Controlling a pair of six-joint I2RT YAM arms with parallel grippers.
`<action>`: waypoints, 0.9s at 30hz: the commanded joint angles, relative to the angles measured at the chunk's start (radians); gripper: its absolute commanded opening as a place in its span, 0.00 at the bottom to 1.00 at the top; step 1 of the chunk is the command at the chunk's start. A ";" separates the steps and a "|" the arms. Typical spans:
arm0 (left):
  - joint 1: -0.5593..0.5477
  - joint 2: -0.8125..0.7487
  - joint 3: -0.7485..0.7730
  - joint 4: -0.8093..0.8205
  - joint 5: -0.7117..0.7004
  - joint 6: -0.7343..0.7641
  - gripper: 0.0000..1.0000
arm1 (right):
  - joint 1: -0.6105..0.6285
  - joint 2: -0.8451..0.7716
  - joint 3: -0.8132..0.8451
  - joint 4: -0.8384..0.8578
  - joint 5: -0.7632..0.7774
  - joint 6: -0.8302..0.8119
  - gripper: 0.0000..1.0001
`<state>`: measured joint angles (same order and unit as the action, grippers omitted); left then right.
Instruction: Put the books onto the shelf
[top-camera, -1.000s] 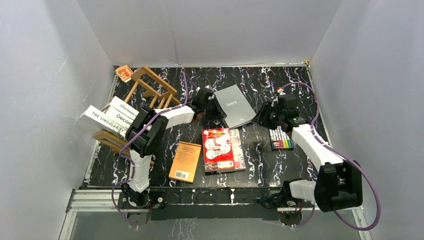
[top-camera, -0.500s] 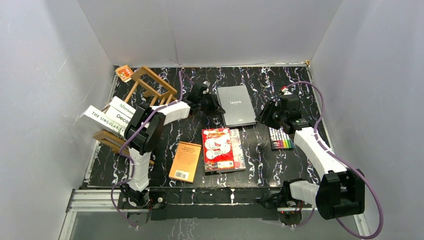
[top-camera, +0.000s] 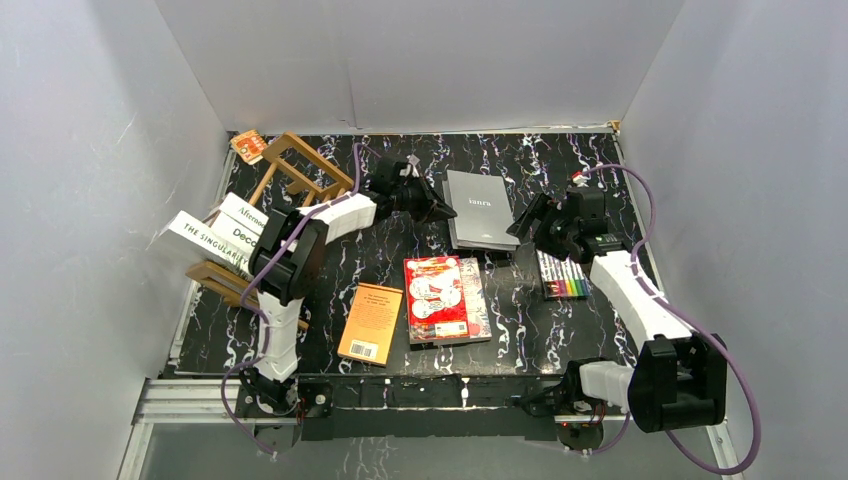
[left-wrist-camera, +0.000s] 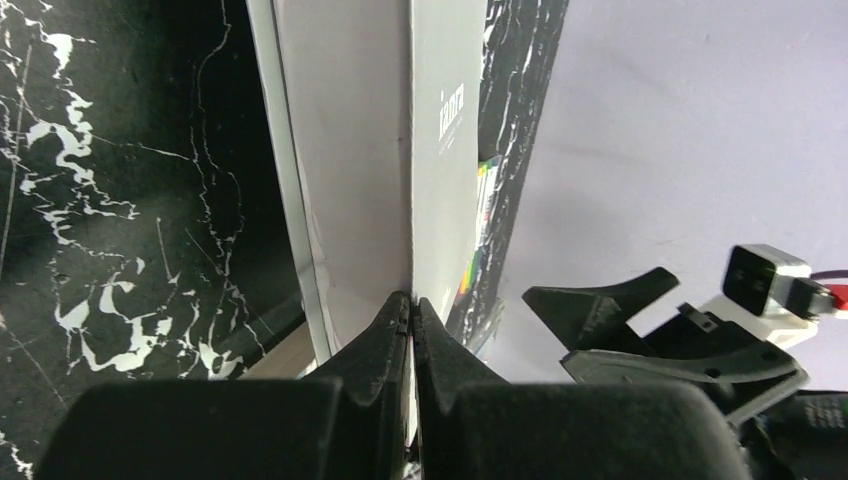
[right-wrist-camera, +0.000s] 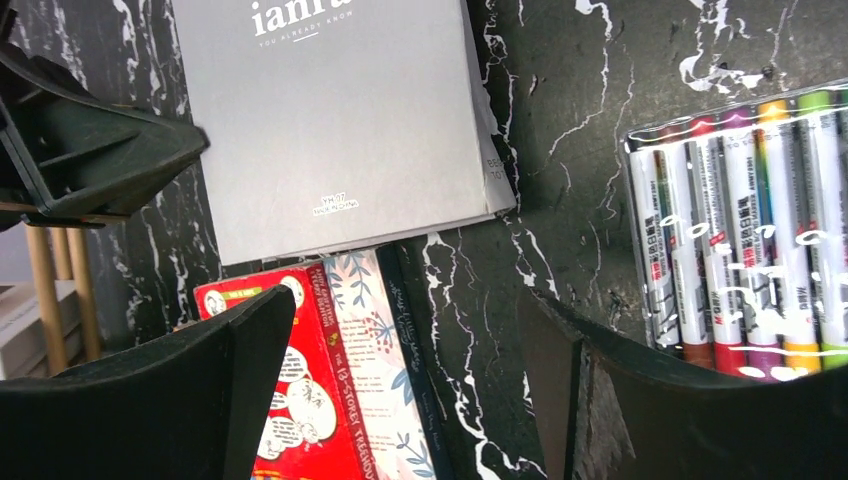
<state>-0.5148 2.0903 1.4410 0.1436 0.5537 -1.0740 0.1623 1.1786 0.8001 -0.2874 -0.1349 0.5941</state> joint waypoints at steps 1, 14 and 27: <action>0.013 -0.090 0.019 0.020 0.091 -0.079 0.00 | -0.020 0.015 0.051 0.047 -0.088 0.051 0.91; 0.016 -0.362 -0.306 0.015 0.107 -0.050 0.00 | -0.029 0.050 -0.052 0.147 -0.211 0.104 0.96; 0.016 -0.486 -0.496 -0.114 0.002 0.095 0.00 | -0.029 0.284 -0.063 0.351 -0.430 0.053 0.96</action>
<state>-0.5022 1.6386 0.9478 0.0937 0.5800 -1.0462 0.1375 1.4139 0.7219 -0.0635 -0.4568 0.6754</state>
